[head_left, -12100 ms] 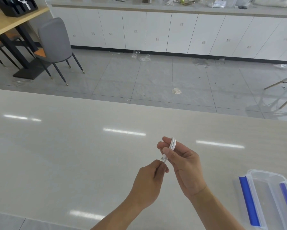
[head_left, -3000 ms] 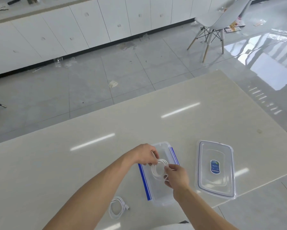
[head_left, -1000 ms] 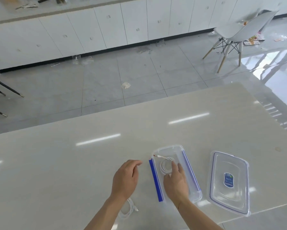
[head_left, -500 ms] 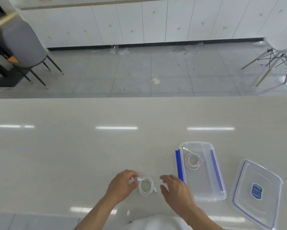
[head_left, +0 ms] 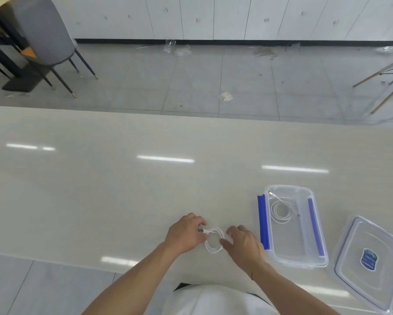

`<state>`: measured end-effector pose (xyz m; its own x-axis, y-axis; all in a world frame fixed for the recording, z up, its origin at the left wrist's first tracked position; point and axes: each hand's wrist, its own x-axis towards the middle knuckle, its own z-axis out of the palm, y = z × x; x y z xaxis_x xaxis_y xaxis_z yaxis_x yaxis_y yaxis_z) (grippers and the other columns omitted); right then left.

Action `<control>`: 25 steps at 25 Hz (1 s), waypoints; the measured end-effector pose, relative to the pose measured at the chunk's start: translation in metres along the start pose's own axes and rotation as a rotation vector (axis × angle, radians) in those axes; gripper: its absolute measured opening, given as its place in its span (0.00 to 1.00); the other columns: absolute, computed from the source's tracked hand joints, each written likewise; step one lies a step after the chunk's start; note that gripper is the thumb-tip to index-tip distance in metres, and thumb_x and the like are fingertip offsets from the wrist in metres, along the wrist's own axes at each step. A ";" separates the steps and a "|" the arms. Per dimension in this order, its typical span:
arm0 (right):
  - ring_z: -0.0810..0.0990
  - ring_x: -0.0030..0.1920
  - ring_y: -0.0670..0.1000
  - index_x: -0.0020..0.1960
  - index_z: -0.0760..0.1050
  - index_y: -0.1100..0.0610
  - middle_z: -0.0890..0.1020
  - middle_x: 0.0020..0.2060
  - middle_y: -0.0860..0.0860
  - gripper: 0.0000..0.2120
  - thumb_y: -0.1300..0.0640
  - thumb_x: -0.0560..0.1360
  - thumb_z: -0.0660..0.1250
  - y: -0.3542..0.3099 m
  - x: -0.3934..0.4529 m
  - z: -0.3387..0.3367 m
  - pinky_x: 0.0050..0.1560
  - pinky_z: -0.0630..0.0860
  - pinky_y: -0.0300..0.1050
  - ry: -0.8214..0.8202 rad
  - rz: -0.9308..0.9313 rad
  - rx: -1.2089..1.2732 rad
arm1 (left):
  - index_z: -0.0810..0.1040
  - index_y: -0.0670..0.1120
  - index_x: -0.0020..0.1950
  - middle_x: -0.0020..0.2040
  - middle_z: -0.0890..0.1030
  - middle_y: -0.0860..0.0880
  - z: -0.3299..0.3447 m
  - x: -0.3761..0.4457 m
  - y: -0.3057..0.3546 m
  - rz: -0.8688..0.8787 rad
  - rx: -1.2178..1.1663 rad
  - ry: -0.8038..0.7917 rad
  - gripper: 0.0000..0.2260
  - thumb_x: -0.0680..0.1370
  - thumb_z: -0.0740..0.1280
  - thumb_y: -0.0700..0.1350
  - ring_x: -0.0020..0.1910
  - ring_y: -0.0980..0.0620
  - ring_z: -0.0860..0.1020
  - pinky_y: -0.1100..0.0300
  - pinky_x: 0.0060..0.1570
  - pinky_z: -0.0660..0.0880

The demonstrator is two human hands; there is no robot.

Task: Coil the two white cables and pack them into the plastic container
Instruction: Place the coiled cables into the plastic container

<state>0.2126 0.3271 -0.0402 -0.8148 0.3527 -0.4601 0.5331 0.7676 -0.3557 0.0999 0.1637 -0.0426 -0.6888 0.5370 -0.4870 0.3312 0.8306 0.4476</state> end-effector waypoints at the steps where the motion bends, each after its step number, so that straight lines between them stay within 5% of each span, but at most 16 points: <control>1: 0.79 0.56 0.53 0.61 0.76 0.50 0.79 0.56 0.48 0.18 0.41 0.77 0.64 -0.002 0.001 0.001 0.45 0.72 0.44 -0.002 0.008 0.014 | 0.78 0.56 0.61 0.57 0.77 0.55 0.002 0.002 0.000 0.004 0.005 0.005 0.17 0.74 0.68 0.58 0.58 0.55 0.76 0.59 0.50 0.74; 8: 0.80 0.50 0.53 0.51 0.78 0.51 0.81 0.48 0.48 0.10 0.46 0.74 0.67 -0.010 0.010 0.009 0.49 0.78 0.47 -0.010 0.096 0.087 | 0.78 0.54 0.46 0.45 0.78 0.56 0.014 0.010 0.004 0.012 0.048 0.076 0.09 0.73 0.65 0.58 0.48 0.55 0.76 0.59 0.40 0.72; 13: 0.81 0.47 0.52 0.48 0.77 0.51 0.80 0.46 0.47 0.07 0.50 0.72 0.67 -0.014 0.014 0.011 0.40 0.72 0.43 -0.012 0.164 0.129 | 0.77 0.52 0.45 0.46 0.79 0.55 0.015 0.014 0.005 0.048 0.046 0.072 0.10 0.73 0.66 0.58 0.48 0.54 0.76 0.58 0.42 0.73; 20: 0.81 0.45 0.51 0.48 0.75 0.49 0.82 0.45 0.46 0.07 0.50 0.71 0.68 -0.015 0.015 0.007 0.40 0.74 0.44 -0.026 0.210 0.231 | 0.75 0.53 0.45 0.47 0.75 0.56 0.018 0.015 0.005 0.039 0.009 0.077 0.07 0.73 0.65 0.55 0.43 0.56 0.75 0.59 0.39 0.73; 25: 0.83 0.43 0.52 0.49 0.76 0.50 0.83 0.44 0.47 0.07 0.52 0.72 0.69 -0.016 0.015 0.003 0.43 0.79 0.47 -0.015 0.250 0.368 | 0.74 0.54 0.44 0.38 0.77 0.57 0.011 0.017 0.007 -0.033 -0.097 0.059 0.07 0.70 0.66 0.55 0.37 0.56 0.75 0.63 0.31 0.67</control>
<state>0.1924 0.3186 -0.0444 -0.6484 0.4937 -0.5795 0.7613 0.4173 -0.4963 0.0975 0.1802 -0.0565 -0.7360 0.4973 -0.4593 0.2454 0.8283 0.5036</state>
